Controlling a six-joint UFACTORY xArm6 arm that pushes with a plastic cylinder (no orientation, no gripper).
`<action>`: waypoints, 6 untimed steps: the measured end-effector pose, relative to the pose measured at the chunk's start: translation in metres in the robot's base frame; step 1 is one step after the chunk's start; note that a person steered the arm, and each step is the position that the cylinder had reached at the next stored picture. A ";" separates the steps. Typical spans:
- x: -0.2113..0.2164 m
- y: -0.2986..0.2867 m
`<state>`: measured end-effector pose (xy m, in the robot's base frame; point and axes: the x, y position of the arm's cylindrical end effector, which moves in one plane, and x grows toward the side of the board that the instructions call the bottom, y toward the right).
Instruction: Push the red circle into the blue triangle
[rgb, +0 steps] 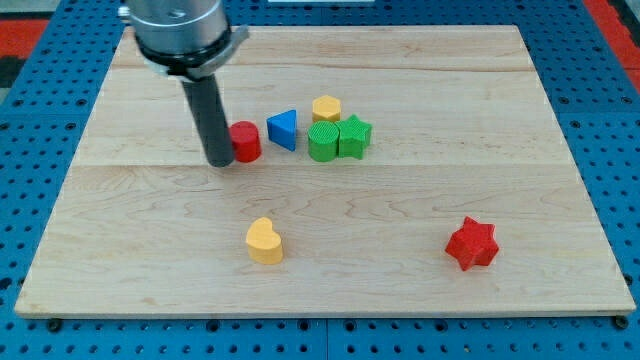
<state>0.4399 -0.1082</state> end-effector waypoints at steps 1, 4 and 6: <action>0.002 -0.003; -0.019 -0.002; 0.012 0.029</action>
